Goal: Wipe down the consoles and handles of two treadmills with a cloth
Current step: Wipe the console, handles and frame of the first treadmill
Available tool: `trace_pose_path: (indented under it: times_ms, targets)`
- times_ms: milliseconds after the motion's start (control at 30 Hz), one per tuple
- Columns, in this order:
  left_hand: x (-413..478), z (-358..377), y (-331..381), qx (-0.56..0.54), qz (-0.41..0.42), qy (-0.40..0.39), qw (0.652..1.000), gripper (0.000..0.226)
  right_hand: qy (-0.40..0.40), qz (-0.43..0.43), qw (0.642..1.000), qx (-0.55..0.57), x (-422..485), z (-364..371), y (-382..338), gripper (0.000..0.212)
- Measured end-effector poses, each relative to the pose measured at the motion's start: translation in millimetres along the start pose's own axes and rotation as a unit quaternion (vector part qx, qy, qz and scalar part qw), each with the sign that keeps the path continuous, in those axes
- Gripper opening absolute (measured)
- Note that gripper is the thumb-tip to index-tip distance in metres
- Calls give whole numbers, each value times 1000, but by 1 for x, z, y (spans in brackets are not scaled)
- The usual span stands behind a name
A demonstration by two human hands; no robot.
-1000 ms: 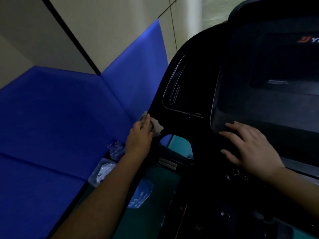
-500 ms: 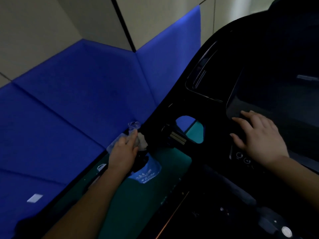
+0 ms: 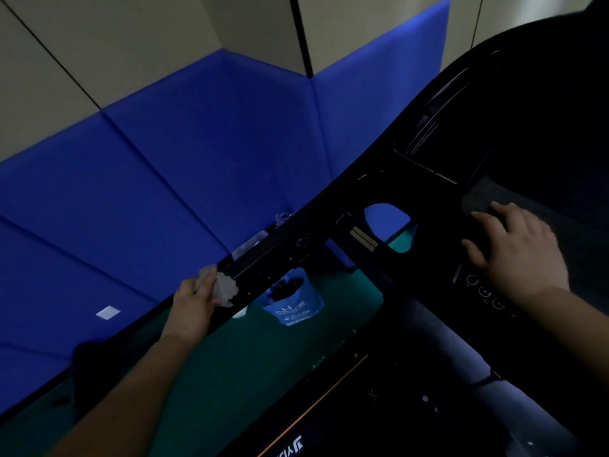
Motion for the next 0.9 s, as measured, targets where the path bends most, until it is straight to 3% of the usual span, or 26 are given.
trace_pose_path:
  times_ms: [167,367,633,700,767,833,900]
  targets:
    - [-6,0,-19,-78,-81,-9,994,45,-2,-14,1000,-4,-1,-2,-2,58]
    - [0,6,6,-149,-112,-31,982,45,6,-16,1000,-13,0,0,-2,57]
    - [-5,-5,13,-166,-140,0,976,49,0,0,1000,-12,2,5,2,55]
    - [-6,-17,44,-191,-119,23,974,46,1,20,999,29,3,0,1,51]
    - [-7,-21,96,-254,-45,10,966,33,25,16,996,85,4,-8,-17,42]
    - [-9,-20,154,-311,11,-9,950,47,40,-40,987,152,3,-11,-61,32]
    - [-19,-18,204,-392,25,-59,918,49,-5,-4,943,332,1,9,-104,33]
Point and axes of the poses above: each hand's wrist, its own x-axis towards the middle knuckle, its own z-axis out of the palm, y = z × x, the point moved 9 cm from there along x, towards the middle knuckle, and after that the axes turned 7 degrees about -z, right-handed, at the moved point
